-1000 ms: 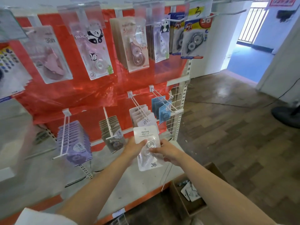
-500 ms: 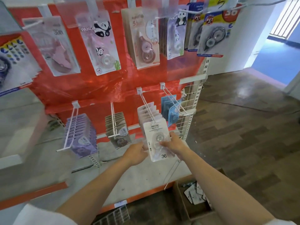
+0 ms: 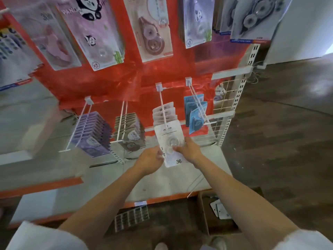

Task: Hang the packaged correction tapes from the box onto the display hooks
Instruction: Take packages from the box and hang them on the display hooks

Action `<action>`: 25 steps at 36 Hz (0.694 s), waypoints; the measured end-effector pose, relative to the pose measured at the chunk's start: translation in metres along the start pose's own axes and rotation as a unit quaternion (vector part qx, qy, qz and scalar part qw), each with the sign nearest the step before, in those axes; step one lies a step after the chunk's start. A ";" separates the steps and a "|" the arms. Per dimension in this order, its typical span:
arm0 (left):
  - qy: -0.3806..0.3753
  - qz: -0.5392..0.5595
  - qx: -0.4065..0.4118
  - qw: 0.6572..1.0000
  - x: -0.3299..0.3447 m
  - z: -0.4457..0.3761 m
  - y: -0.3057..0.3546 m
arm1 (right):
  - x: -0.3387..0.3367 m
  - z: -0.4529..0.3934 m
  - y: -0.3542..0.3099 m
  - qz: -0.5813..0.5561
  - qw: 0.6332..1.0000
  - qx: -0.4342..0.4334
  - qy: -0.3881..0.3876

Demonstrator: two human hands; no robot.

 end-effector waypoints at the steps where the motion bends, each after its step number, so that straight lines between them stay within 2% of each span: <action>1: 0.004 0.001 -0.004 1.000 0.000 0.000 0.001 | -0.003 -0.003 -0.002 0.016 1.000 0.003 0.006; 6: 0.026 -0.007 -0.027 0.999 -0.002 0.003 0.005 | -0.016 -0.020 -0.006 0.071 0.995 0.063 0.007; 11: 0.033 -0.010 -0.036 0.999 0.000 0.007 0.012 | -0.021 -0.034 -0.016 0.147 0.988 0.048 0.025; 16: 0.019 -0.024 -0.041 0.999 0.013 0.005 0.020 | -0.019 -0.029 0.000 0.221 0.974 0.044 -0.031; 21: -0.004 -0.037 -0.031 0.999 0.033 -0.010 0.045 | -0.040 -0.014 0.019 0.273 0.960 0.031 -0.048; 25: -0.043 -0.091 0.000 0.995 0.058 -0.030 0.078 | -0.072 0.003 0.043 0.316 0.946 0.041 -0.059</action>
Point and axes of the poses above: each hand's wrist, its own z-axis away from the middle knuckle, its own x-axis out of the palm, y = z × x, the point moved 8 cm from there along -z, towards the middle knuckle, and after that the axes turned 9 degrees about -y, right-handed, at the moved point
